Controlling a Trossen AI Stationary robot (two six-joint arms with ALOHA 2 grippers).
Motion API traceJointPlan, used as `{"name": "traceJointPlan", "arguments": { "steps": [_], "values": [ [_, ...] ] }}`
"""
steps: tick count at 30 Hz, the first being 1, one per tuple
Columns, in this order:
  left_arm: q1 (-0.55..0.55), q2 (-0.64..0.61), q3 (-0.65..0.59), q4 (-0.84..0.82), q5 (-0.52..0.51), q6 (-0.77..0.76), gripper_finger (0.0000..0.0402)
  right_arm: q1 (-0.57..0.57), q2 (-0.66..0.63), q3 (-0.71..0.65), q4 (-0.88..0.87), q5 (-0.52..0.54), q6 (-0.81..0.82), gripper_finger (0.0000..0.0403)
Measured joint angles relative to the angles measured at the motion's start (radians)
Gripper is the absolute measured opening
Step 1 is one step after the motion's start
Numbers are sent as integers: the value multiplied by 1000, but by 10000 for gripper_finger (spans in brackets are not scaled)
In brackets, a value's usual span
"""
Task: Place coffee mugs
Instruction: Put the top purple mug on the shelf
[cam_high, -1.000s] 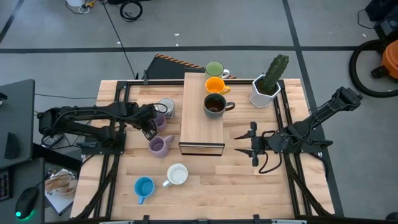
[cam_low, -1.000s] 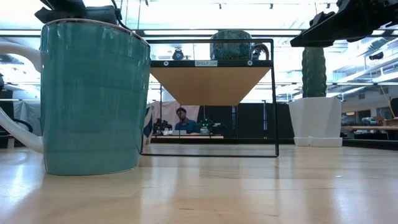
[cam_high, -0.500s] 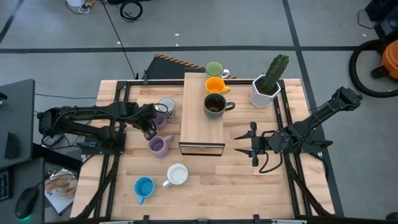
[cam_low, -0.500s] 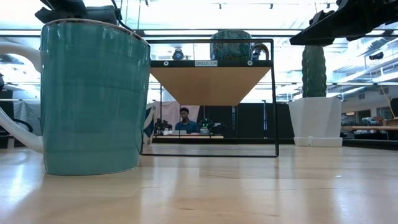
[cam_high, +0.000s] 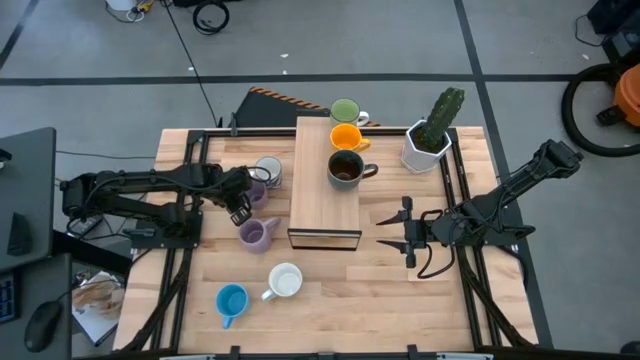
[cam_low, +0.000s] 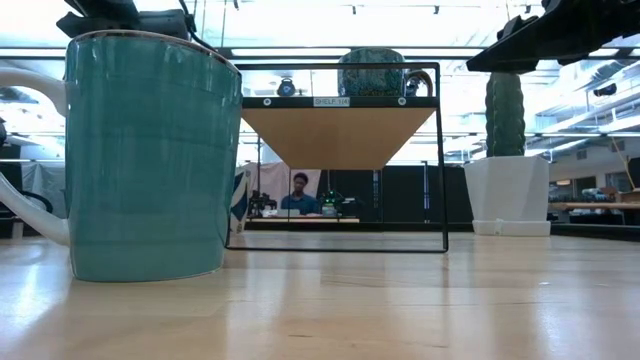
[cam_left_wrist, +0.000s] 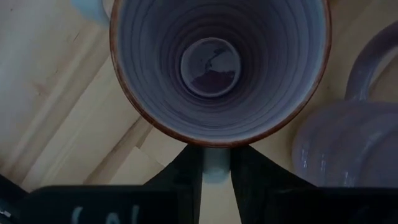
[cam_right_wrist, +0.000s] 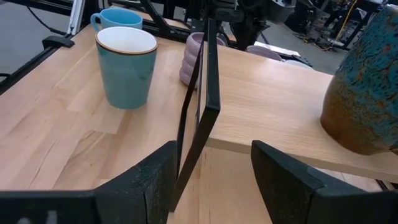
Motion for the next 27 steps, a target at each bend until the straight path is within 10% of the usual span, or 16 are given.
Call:
{"name": "traceJointPlan", "arguments": {
  "steps": [27],
  "values": [
    [-18,-15,99,-41,48,76,66,0,0,0,1,-10,0,212]
  ]
}}
